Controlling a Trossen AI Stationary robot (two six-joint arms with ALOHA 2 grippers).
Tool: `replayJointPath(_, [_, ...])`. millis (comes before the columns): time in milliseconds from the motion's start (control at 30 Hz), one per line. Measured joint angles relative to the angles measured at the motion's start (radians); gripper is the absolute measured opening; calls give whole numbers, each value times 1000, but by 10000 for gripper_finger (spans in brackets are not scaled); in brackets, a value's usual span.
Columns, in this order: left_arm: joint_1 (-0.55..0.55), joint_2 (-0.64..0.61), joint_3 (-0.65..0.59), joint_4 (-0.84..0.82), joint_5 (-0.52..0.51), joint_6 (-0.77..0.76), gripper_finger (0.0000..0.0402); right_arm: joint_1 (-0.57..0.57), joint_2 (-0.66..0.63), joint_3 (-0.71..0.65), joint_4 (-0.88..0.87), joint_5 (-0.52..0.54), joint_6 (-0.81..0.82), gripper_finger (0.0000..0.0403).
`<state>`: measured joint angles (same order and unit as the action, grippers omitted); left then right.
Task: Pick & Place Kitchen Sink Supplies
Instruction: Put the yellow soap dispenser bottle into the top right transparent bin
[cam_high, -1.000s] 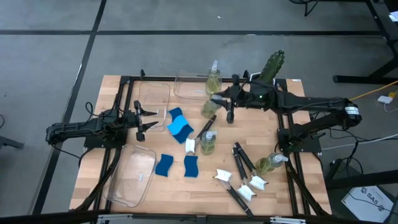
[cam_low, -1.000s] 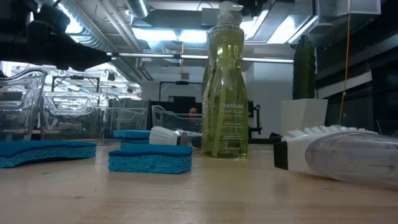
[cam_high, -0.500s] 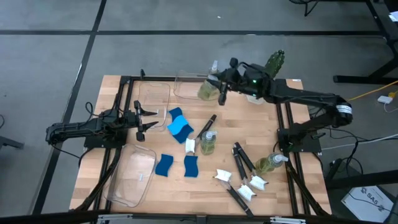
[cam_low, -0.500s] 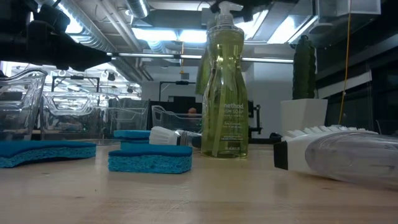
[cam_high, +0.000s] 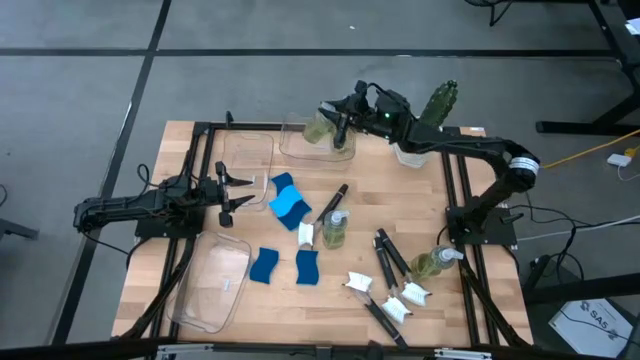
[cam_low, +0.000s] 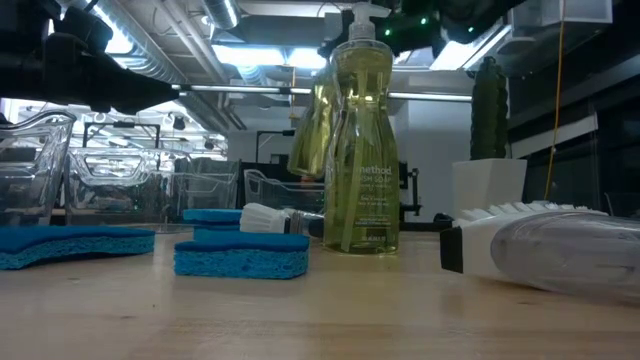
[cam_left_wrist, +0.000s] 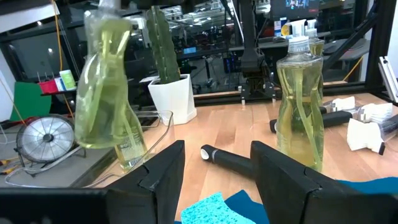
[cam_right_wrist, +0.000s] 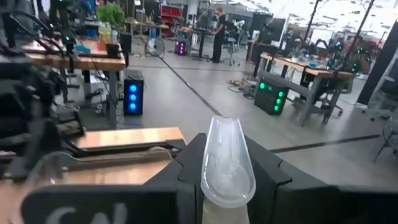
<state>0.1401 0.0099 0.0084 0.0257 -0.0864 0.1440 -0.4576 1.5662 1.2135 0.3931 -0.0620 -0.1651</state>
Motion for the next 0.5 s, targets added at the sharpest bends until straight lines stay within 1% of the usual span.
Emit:
replayJointPath(133, [0, 0, 0, 0, 0, 0, 180, -20, 72, 71, -50, -18, 3, 73])
replayJointPath(367, [0, 0, 0, 0, 0, 0, 178, -28, 222, 307, -311, -23, -1, 73])
replayJointPath(433, [0, 0, 0, 0, 0, 0, 180, -31, 262, 356, -356, -20, -14, 73])
replayJointPath(500, [0, 0, 0, 0, 0, 0, 180, -34, 290, 385, -364, -20, -19, 73])
